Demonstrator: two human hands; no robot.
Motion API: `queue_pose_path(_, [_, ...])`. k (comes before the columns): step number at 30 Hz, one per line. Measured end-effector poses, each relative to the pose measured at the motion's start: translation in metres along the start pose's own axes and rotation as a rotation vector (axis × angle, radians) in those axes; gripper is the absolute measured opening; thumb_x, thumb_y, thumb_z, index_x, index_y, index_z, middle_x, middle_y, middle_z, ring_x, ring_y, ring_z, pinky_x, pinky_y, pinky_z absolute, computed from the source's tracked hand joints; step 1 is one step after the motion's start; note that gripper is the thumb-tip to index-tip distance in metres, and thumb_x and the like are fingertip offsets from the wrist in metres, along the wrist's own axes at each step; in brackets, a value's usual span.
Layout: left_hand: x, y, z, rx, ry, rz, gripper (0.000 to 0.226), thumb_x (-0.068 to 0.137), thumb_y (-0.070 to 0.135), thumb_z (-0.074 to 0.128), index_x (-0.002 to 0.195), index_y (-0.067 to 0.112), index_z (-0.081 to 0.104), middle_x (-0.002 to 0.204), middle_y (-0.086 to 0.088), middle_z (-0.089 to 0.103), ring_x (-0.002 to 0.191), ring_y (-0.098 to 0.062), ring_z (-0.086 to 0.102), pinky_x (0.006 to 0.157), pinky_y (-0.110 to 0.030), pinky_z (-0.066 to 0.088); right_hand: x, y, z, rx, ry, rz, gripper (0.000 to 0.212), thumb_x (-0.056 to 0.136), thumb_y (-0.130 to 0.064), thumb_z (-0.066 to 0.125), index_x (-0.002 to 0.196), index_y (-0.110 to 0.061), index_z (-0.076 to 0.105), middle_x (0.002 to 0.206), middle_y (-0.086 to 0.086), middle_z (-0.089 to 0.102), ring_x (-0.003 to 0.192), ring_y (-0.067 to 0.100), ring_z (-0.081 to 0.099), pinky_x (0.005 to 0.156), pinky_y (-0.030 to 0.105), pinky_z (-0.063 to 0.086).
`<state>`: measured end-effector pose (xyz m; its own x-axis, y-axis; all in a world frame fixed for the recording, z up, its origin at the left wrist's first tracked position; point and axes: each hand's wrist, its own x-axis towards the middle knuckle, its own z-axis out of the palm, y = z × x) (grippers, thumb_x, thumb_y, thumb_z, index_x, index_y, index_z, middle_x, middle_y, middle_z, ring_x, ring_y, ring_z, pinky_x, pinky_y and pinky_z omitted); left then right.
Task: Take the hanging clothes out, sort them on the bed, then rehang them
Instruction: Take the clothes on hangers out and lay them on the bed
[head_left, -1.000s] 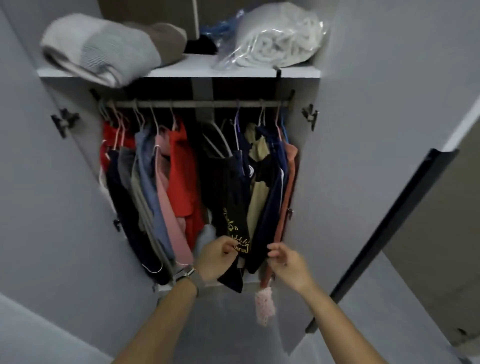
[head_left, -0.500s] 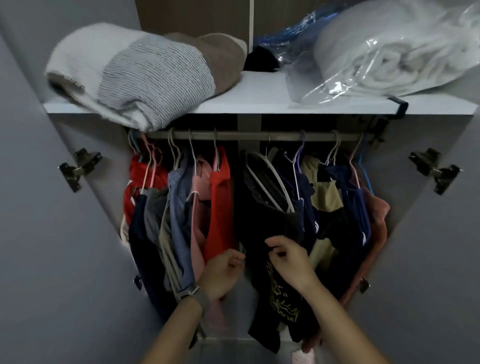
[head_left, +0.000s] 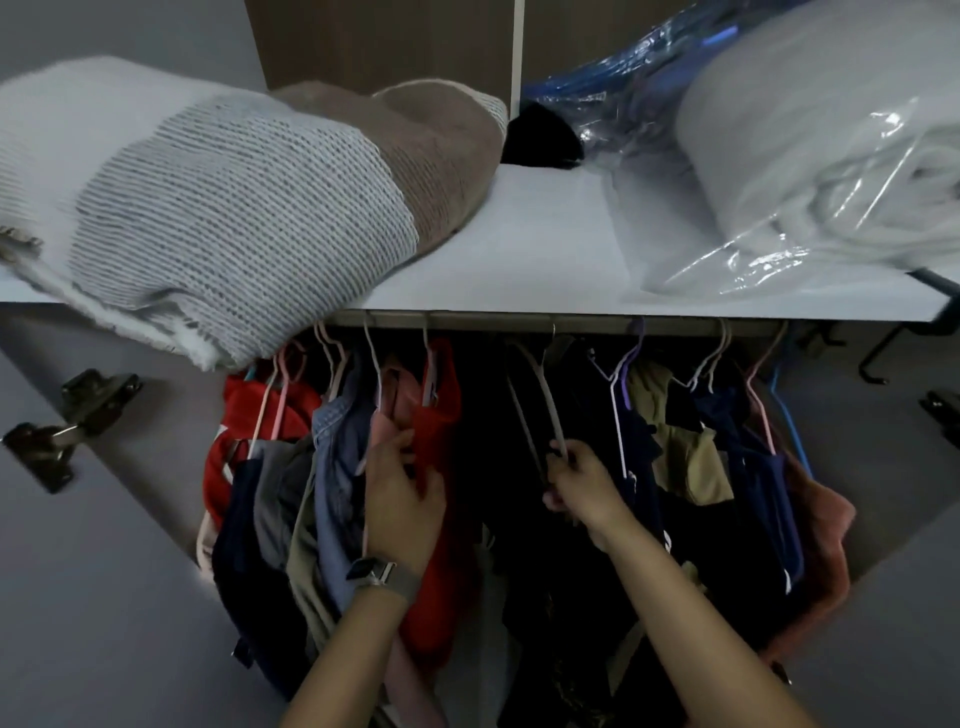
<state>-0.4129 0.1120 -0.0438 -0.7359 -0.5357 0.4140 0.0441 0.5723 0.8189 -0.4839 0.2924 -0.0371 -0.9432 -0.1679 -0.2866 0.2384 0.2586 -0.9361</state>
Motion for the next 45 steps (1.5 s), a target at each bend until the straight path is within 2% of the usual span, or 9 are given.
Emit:
queue_pose_path(4, [0.018,-0.006,0.017,0.165,-0.027,-0.002,0.058,0.077,0.007,0.068,0.129,0.000,0.044,0.128,-0.016,0.046,0.116,-0.025,0.047,0.098,-0.025,0.037,0.001,-0.011,0.000,0.194,-0.031,0.050,0.023,0.098,-0.032,0.049,0.105,-0.013,0.058,0.053,-0.009,0.044,0.042,0.004,0.039,0.044,0.022,0.036])
queue_pose_path(10, [0.030,-0.018,0.039,0.163,-0.278,-0.182,0.034,0.081,0.001,0.061,0.114,-0.003,0.055,0.101,-0.019,0.065,0.094,-0.031,0.063,0.075,-0.024,0.043,-0.016,-0.034,-0.020,0.362,0.029,0.046,0.029,0.091,-0.022,0.061,0.066,-0.018,0.048,0.039,-0.010,0.035,0.033,0.004,0.030,0.033,0.018,0.024])
queue_pose_path(17, [0.003,0.020,0.059,-0.012,-0.385,0.014,0.043,0.073,0.014,0.050,0.114,0.003,0.058,0.096,-0.008,0.067,0.086,-0.019,0.064,0.080,-0.025,0.048,-0.021,-0.029,-0.023,0.409,-0.061,0.036,0.029,0.086,-0.022,0.067,0.065,-0.017,0.048,0.045,-0.005,0.030,0.036,0.007,0.023,0.035,0.018,0.017])
queue_pose_path(22, [-0.021,0.031,0.064,0.024,-0.401,0.088,0.049,0.074,0.023,0.044,0.120,0.007,0.054,0.095,-0.005,0.066,0.080,-0.016,0.062,0.075,-0.032,0.050,-0.020,-0.032,-0.009,0.365,-0.096,-0.006,0.018,0.086,-0.030,0.066,0.105,-0.027,0.066,0.041,-0.011,0.046,0.034,0.004,0.034,0.036,0.018,0.024])
queue_pose_path(35, [-0.089,0.015,0.067,0.152,-0.602,0.067,0.060,0.085,0.041,0.046,0.133,0.008,0.037,0.115,-0.010,0.066,0.092,-0.013,0.068,0.072,-0.021,0.054,-0.008,-0.034,0.005,0.205,-0.117,0.057,0.020,0.081,-0.027,0.074,0.086,-0.007,0.072,0.081,0.010,0.074,0.073,0.018,0.071,0.058,0.026,0.056])
queue_pose_path(37, [-0.091,0.022,0.057,-0.043,-0.616,0.052,0.067,0.085,0.059,0.049,0.141,0.027,0.035,0.137,0.008,0.051,0.118,-0.001,0.052,0.096,-0.016,0.043,-0.008,-0.034,0.001,0.188,-0.125,0.062,0.028,0.083,-0.032,0.070,0.091,-0.005,0.072,0.085,0.014,0.073,0.078,0.023,0.071,0.061,0.029,0.056])
queue_pose_path(39, [-0.078,0.032,0.041,-0.271,-0.724,0.039,0.036,0.080,0.057,0.058,0.114,0.046,0.053,0.117,0.030,0.054,0.106,0.009,0.051,0.090,-0.012,0.039,-0.012,-0.038,-0.007,0.182,-0.149,0.030,0.023,0.084,-0.032,0.069,0.089,-0.010,0.073,0.084,0.013,0.073,0.075,0.021,0.071,0.057,0.027,0.054])
queue_pose_path(42, [-0.050,0.040,0.026,-0.450,-0.529,0.004,0.012,0.083,0.039,0.058,0.085,0.028,0.054,0.081,0.010,0.053,0.074,-0.004,0.051,0.069,-0.024,0.040,-0.021,-0.047,-0.021,0.172,-0.210,-0.030,0.019,0.086,-0.024,0.067,0.073,-0.011,0.069,0.063,0.004,0.068,0.053,0.010,0.063,0.045,0.018,0.044])
queue_pose_path(45, [-0.018,0.043,0.023,-0.214,-0.260,0.059,0.031,0.077,0.043,0.059,0.107,0.037,0.052,0.101,0.012,0.053,0.093,-0.008,0.055,0.084,-0.022,0.044,-0.031,-0.047,-0.031,0.073,-0.260,-0.097,0.025,0.086,-0.020,0.067,0.077,0.003,0.065,0.063,0.008,0.063,0.055,0.012,0.060,0.049,0.019,0.043])
